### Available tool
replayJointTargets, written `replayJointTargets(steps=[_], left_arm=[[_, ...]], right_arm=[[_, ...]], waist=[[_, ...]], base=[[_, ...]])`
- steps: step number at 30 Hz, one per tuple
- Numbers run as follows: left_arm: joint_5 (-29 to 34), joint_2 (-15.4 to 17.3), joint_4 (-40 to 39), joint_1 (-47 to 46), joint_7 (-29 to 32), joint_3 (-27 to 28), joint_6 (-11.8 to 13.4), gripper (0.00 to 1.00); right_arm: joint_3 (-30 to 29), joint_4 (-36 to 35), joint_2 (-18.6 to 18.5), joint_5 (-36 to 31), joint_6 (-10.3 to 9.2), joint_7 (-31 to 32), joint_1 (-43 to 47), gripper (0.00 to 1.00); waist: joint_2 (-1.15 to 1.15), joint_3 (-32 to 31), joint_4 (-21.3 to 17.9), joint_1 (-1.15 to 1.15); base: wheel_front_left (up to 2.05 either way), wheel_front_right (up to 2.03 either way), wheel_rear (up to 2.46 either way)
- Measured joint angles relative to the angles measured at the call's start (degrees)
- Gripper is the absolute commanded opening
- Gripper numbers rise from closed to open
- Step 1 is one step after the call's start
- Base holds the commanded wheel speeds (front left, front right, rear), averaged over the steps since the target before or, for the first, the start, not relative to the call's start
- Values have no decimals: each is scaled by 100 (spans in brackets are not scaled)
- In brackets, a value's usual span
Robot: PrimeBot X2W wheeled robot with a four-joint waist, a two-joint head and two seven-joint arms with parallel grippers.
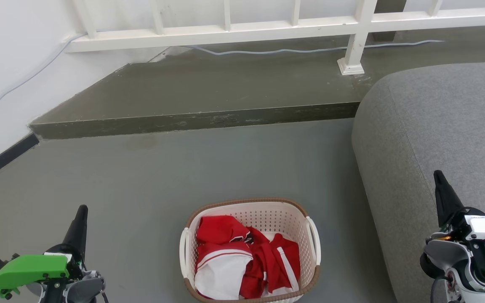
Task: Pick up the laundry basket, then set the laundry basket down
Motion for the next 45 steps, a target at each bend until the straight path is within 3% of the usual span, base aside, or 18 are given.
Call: replayJointTargets(steps=[45], left_arm=[[0,-1,-2,0,1,4,0,0]], right_arm=[[-4,-11,5,0,0,15,-1,0]], waist=[[0,1,0,0]], base=[[0,0,0]])
